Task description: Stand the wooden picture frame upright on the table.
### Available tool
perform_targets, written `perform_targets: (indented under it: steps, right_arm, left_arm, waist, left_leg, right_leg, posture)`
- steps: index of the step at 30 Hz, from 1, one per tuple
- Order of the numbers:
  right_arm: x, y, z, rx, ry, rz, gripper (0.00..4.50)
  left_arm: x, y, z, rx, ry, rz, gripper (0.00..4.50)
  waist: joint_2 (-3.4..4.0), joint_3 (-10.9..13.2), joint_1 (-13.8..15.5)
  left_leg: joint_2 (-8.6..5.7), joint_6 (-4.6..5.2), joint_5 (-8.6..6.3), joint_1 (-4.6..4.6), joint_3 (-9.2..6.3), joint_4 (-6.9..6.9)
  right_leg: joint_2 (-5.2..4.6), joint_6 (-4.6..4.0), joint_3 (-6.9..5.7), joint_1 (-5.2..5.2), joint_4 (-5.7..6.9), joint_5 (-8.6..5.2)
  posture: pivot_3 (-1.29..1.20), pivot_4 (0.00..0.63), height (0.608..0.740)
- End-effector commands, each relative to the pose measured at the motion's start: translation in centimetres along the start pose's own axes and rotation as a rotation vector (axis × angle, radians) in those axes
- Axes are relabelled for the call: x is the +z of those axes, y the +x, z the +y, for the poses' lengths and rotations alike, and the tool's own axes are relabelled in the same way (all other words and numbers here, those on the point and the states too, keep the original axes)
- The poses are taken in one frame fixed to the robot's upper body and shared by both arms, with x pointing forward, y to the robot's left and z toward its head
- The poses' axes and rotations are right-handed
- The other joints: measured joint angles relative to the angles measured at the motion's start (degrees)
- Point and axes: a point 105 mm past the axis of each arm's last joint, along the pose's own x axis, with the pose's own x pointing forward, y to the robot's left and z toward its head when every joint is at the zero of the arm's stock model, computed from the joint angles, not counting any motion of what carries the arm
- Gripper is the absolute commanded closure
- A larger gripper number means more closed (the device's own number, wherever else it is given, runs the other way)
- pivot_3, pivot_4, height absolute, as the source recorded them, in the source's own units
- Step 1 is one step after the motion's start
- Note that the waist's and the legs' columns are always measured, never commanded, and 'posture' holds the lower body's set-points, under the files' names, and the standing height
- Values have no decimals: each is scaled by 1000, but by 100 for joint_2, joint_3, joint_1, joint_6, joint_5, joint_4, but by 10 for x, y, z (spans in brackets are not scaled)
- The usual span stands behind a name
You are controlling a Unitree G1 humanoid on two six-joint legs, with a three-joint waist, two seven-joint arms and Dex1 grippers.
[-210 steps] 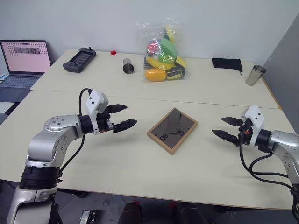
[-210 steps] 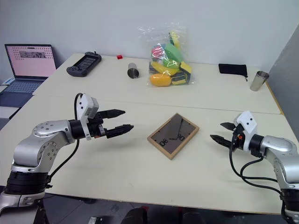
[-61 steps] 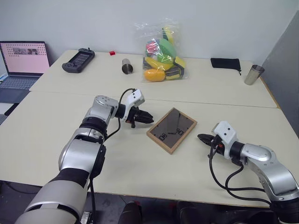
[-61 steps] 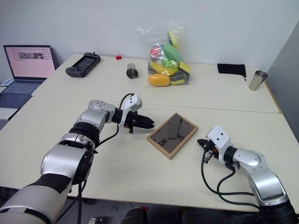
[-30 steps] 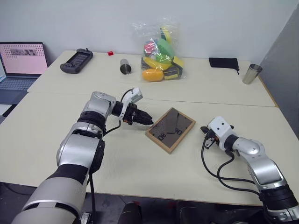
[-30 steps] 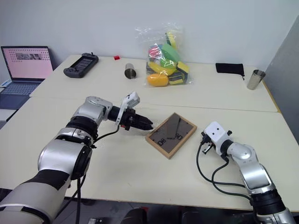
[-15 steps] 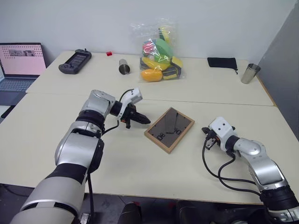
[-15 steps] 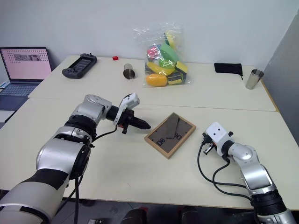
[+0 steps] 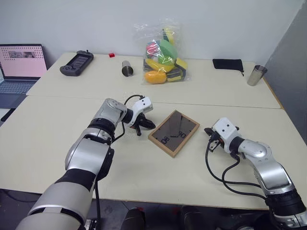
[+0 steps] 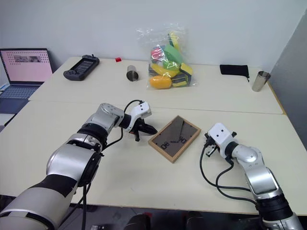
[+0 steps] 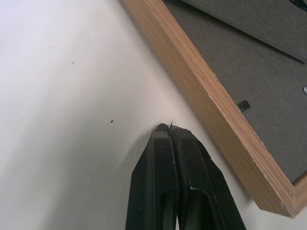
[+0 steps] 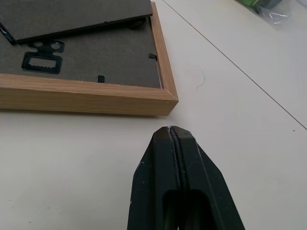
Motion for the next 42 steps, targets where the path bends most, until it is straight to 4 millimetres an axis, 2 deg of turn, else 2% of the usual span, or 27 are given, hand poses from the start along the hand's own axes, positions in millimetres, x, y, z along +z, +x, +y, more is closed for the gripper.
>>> perform_targets:
  steps: [1,7,13,20,26,30,33,38,42]
  right_arm:
    - [10,-1,5,9,-10,-31,4500]
    - [11,9,17,42,4,-35,4500]
    - [17,27,26,70,18,-54,4500]
    - [27,46,19,79,-7,-76,4500]
    - [35,56,21,112,-36,-99,4500]
    - [35,57,21,118,-45,-101,4500]
    - [33,56,19,120,-53,-100,4500]
    - [26,51,14,116,-65,-86,4500]
    - [22,42,14,128,-67,-77,4500]
  left_arm:
    - [22,0,-3,-27,44,-52,4458]
    - [31,5,-13,-108,44,-82,4458]
    - [27,5,-16,-127,47,-72,4458]
    - [27,1,-17,-147,25,-84,4458]
    - [14,-6,-32,-272,-10,-82,4458]
    - [4,-11,-37,-286,-16,-75,4458]
    - [1,-15,-28,-201,-44,-89,4458]
    - [8,-24,-16,-110,-93,-160,4458]
    - [3,-25,-6,-44,-99,-144,4458]
  waist:
    - [0,0,2]
    - [0,0,-4]
    - [0,0,-21]
    - [0,0,-29]
    - [0,0,-30]
    - [1,0,-33]
    - [1,0,-22]
    - [1,0,-22]
    - [0,0,-14]
  left_leg:
    - [0,0,0,0,0,0]
    - [0,0,0,0,0,0]
    - [1,0,0,0,0,2]
    - [1,0,0,2,0,4]
    - [1,-1,0,-1,0,1]
    - [4,-1,0,0,-1,0]
    - [4,-1,1,0,-2,3]
    - [4,0,0,-1,-2,5]
    - [3,0,0,-1,-2,5]
  right_leg:
    - [0,0,0,0,0,0]
    - [1,0,0,0,0,0]
    - [1,0,0,0,-1,0]
    - [2,0,1,0,4,0]
    - [1,0,-1,-4,6,0]
    - [1,0,-1,-5,7,0]
    - [0,0,-2,-4,7,0]
    - [1,0,-2,-5,8,0]
    - [0,0,-2,-4,8,0]
  posture:
    - [0,150,740]
    - [0,150,740]
    - [0,150,740]
    - [0,150,740]
    - [0,150,740]
    - [0,150,740]
    - [0,150,740]
    - [0,150,740]
    - [0,150,740]
